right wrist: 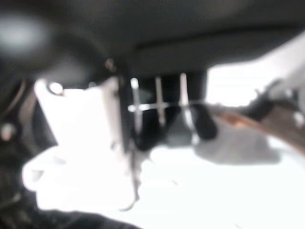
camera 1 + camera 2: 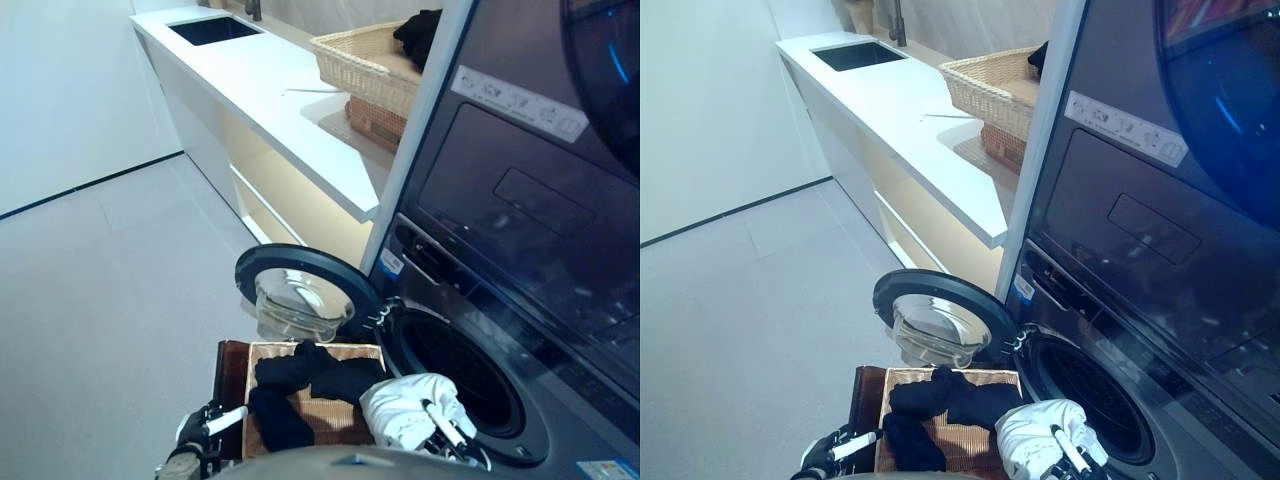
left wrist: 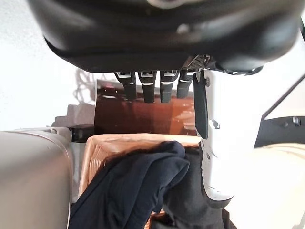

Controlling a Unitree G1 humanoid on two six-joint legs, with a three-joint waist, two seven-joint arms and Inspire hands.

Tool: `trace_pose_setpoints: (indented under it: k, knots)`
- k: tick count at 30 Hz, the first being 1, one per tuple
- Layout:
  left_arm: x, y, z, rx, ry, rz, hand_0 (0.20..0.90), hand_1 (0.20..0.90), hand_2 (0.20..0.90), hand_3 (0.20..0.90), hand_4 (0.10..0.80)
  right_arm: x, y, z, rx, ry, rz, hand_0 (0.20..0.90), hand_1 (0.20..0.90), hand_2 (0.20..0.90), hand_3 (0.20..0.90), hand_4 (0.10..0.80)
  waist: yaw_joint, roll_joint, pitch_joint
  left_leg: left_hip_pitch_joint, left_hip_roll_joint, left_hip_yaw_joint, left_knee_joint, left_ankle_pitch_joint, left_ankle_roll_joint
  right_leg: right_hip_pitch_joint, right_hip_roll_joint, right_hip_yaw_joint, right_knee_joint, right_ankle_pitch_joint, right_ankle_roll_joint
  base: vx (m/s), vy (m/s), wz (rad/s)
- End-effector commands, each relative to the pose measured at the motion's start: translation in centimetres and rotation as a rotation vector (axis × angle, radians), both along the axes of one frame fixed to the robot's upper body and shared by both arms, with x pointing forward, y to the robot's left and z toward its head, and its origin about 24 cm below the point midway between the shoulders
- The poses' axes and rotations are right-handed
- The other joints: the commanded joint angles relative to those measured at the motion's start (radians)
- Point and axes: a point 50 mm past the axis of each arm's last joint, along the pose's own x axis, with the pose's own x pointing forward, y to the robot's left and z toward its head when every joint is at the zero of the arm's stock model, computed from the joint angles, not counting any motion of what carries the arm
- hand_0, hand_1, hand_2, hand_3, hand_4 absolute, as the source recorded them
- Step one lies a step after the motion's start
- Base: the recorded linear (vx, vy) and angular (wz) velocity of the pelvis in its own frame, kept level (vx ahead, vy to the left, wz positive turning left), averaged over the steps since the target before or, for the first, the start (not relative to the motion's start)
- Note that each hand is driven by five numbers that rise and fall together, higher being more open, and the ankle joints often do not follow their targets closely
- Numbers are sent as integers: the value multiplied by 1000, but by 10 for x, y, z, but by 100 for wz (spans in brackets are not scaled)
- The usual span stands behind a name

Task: Pick up the clothes and place them into the washing machine

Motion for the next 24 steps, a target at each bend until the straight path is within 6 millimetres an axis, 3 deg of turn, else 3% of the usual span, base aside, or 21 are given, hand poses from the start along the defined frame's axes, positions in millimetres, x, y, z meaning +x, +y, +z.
trace_pose_setpoints:
  k: [1, 4, 9, 18, 24]
  knots:
    - [33, -3, 8, 7, -123, 37, 900, 900, 900, 900, 800, 64, -19, 23, -41, -286, -258, 200, 200, 200, 200, 300, 1, -22, 22, 2, -46, 3, 15, -59, -29, -5, 15, -32, 11, -1, 8, 0, 24, 5]
    - [39, -15, 8, -23, -151, 19, 900, 900, 900, 900, 800, 92, -24, 34, -28, -359, -370, 200, 200, 200, 200, 300, 10, 6, 47, -22, -53, -4, 10, -53, -27, -31, 8, -33, 12, 2, 8, -12, 31, 7]
    - [47, -26, 9, -46, -181, -2, 900, 900, 900, 900, 800, 119, -41, 53, -35, -439, -510, 200, 200, 200, 200, 300, 23, 40, 75, -58, -61, -13, 5, -39, -26, -70, 1, -37, 15, 10, 7, -46, 32, 4]
    - [49, -41, 9, -85, -197, -30, 900, 900, 900, 900, 800, 146, -86, 90, -75, -550, -782, 200, 200, 200, 200, 300, 41, 105, 110, -100, -77, -23, -6, -23, -26, -119, -11, -42, 14, 19, 11, -16, 24, 2]
    - [58, -50, 12, -99, -234, -46, 900, 900, 900, 900, 800, 164, -128, 137, -106, -725, -1036, 200, 200, 200, 200, 300, 45, 160, 127, -141, -91, -33, -8, -10, -29, -163, -26, -45, 24, 24, 12, -19, 22, 5]
